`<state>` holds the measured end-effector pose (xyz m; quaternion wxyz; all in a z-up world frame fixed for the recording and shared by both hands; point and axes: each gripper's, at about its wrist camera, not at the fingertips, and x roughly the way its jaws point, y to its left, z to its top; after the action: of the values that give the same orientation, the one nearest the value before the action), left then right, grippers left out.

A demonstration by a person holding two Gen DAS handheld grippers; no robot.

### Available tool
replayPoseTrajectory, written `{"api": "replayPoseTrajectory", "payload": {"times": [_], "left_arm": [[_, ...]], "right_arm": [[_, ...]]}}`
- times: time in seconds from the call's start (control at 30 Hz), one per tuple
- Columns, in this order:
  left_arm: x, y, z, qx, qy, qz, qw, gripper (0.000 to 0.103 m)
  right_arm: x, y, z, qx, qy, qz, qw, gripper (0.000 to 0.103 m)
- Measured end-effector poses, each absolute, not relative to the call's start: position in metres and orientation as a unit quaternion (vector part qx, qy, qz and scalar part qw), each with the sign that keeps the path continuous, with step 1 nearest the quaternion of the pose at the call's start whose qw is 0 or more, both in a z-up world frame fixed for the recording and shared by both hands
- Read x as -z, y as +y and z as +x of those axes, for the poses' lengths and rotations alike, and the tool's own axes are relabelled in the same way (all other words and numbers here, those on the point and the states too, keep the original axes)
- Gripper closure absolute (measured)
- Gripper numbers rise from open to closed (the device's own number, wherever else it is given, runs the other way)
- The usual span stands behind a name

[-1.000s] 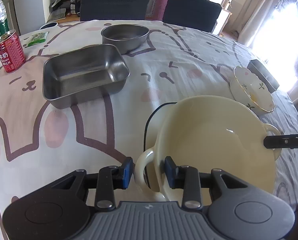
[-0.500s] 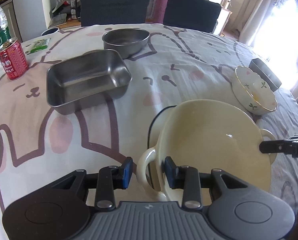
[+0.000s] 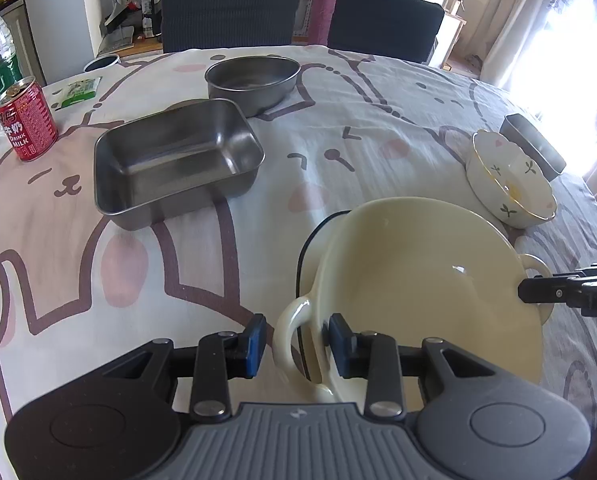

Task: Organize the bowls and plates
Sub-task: 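Open both grippers to release the cream bowl handles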

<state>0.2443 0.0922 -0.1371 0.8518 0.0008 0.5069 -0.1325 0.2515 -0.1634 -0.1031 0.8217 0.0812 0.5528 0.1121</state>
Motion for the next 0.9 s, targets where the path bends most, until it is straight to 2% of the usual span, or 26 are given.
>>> {"api": "replayPoseTrajectory", "payload": {"times": [0.3,0.43,0.53,0.63,0.73,0.9], "left_arm": [[0.134,0.089,0.242,0.128,0.515,0.007,0.848,0.068],[0.128,0.088,0.238,0.130,0.512,0.004,0.849,0.066],[0.125,0.086,0.235,0.127,0.514,0.005,0.848,0.058],[0.121,0.084,0.231,0.124,0.513,0.010,0.850,0.041],[0.117,0.083,0.227,0.121,0.509,0.017,0.852,0.030],[0.109,0.083,0.216,0.114,0.502,0.023,0.857,0.013]], "right_arm": [[0.101,-0.159,0.249,-0.112,0.545,0.057,0.829,0.067],[0.102,-0.156,0.246,-0.121,0.552,0.042,0.824,0.059],[0.101,-0.154,0.242,-0.127,0.547,0.036,0.827,0.048],[0.098,-0.153,0.239,-0.129,0.538,0.037,0.832,0.039],[0.095,-0.155,0.236,-0.124,0.532,0.037,0.837,0.030],[0.091,-0.158,0.229,-0.122,0.518,0.031,0.846,0.024]]}}
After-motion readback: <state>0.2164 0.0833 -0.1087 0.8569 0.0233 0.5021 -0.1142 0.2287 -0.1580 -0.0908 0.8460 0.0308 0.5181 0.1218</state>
